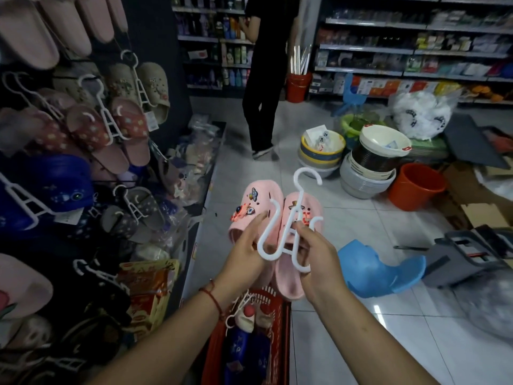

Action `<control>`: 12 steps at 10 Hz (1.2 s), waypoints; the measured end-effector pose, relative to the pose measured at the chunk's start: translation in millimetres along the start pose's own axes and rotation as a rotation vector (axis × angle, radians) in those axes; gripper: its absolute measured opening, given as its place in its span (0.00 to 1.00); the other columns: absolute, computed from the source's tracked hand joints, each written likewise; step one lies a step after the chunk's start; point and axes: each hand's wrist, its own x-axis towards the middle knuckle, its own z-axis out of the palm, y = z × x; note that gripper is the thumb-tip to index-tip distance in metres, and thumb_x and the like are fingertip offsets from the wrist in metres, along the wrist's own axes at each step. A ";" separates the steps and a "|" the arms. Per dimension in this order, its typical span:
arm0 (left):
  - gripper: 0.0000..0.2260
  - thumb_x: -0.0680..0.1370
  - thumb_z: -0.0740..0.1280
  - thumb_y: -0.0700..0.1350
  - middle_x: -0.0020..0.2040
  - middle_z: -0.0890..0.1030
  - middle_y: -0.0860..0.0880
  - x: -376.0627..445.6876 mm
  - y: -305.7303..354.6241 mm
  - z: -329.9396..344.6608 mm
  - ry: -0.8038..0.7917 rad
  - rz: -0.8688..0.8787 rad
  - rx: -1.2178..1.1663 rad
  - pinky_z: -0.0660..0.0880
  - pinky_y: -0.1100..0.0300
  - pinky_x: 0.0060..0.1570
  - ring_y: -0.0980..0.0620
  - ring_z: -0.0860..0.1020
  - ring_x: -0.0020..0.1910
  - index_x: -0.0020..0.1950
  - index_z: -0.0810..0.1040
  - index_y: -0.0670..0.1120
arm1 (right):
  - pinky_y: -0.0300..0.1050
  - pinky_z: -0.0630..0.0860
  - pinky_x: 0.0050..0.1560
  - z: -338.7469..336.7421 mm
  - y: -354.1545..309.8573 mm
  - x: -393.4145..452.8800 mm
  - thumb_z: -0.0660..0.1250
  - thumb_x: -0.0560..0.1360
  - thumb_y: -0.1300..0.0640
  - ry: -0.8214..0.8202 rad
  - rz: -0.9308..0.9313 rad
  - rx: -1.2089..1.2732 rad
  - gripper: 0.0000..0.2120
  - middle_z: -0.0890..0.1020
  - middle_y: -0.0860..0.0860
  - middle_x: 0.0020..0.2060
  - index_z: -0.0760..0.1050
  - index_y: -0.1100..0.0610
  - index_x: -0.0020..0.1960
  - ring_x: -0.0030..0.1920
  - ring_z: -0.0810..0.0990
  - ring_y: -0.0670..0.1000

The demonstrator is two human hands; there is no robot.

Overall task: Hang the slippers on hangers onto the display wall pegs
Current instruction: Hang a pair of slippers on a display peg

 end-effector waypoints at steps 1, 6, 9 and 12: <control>0.29 0.80 0.65 0.34 0.67 0.74 0.58 4.4 -10.0 -0.2 0.054 -0.088 -0.076 0.72 0.42 0.69 0.49 0.75 0.70 0.60 0.69 0.70 | 0.53 0.82 0.49 -10.8 9.9 -0.4 0.73 0.74 0.59 0.024 0.000 -0.066 0.09 0.86 0.63 0.45 0.84 0.65 0.51 0.44 0.85 0.60; 0.15 0.78 0.72 0.48 0.45 0.85 0.37 24.4 -16.8 -7.8 0.111 -0.547 -0.274 0.78 0.58 0.29 0.44 0.82 0.35 0.58 0.82 0.38 | 0.53 0.82 0.49 -23.5 19.7 -14.8 0.69 0.77 0.60 0.021 -0.057 -0.139 0.07 0.87 0.60 0.45 0.86 0.58 0.48 0.46 0.86 0.59; 0.24 0.82 0.56 0.59 0.37 0.82 0.43 24.5 -25.8 -47.5 0.080 -0.312 0.872 0.70 0.58 0.37 0.43 0.80 0.38 0.38 0.78 0.43 | 0.53 0.79 0.53 -25.7 -0.6 -11.9 0.70 0.76 0.59 -0.115 -0.142 -0.424 0.06 0.87 0.58 0.42 0.86 0.55 0.44 0.44 0.84 0.56; 0.20 0.83 0.55 0.54 0.35 0.78 0.47 24.1 -24.0 -52.4 0.082 -0.117 1.128 0.75 0.56 0.39 0.45 0.79 0.37 0.39 0.77 0.46 | 0.51 0.77 0.44 -27.9 15.0 -16.3 0.71 0.75 0.57 -0.108 -0.019 -0.568 0.09 0.85 0.64 0.42 0.84 0.63 0.43 0.39 0.83 0.59</control>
